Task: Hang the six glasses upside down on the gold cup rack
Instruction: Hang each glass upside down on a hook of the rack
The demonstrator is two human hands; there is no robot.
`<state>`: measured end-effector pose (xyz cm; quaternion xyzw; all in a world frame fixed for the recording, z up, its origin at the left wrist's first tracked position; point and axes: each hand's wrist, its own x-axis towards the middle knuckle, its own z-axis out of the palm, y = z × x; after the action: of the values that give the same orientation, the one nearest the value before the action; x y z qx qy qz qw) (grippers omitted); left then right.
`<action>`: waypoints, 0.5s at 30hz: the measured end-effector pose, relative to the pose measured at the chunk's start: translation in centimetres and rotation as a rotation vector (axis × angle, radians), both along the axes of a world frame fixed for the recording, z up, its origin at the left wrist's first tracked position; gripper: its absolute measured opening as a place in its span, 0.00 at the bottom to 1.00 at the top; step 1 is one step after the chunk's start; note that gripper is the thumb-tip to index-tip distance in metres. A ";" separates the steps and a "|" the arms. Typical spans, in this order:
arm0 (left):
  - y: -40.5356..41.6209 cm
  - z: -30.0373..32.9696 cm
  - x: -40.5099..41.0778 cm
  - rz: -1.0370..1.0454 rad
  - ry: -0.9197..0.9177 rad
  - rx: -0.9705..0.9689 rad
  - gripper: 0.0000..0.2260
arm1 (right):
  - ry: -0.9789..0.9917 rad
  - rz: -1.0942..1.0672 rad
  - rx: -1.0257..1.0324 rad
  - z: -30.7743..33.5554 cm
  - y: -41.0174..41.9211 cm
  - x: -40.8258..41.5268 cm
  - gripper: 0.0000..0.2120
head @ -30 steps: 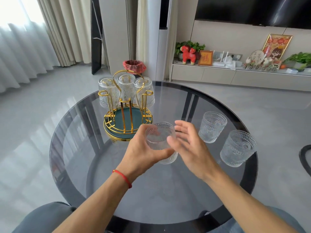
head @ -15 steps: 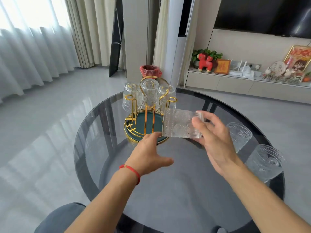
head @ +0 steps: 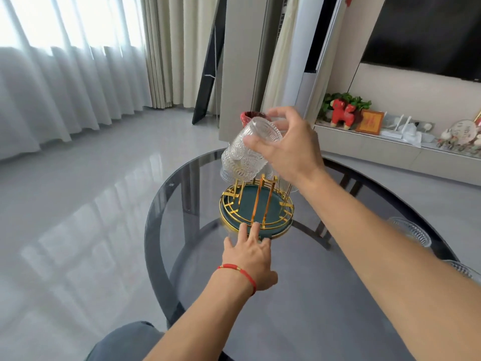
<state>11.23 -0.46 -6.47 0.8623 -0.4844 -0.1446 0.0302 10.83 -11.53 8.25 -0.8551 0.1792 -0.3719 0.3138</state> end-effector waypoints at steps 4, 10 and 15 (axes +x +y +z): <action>0.1 0.0 0.3 -0.008 0.006 -0.012 0.31 | 0.055 -0.019 -0.049 -1.4 0.2 1.6 0.34; 0.0 0.1 0.4 -0.005 0.011 -0.010 0.27 | 0.189 -0.045 -0.117 -3.8 0.4 2.6 0.32; 0.0 0.2 0.2 0.005 0.001 -0.013 0.26 | 0.255 -0.097 -0.226 -4.6 0.8 3.1 0.32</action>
<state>11.44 -0.49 -6.28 0.8632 -0.4832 -0.1418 0.0363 13.95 -10.71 3.65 -0.9155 0.2156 -0.2929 0.1722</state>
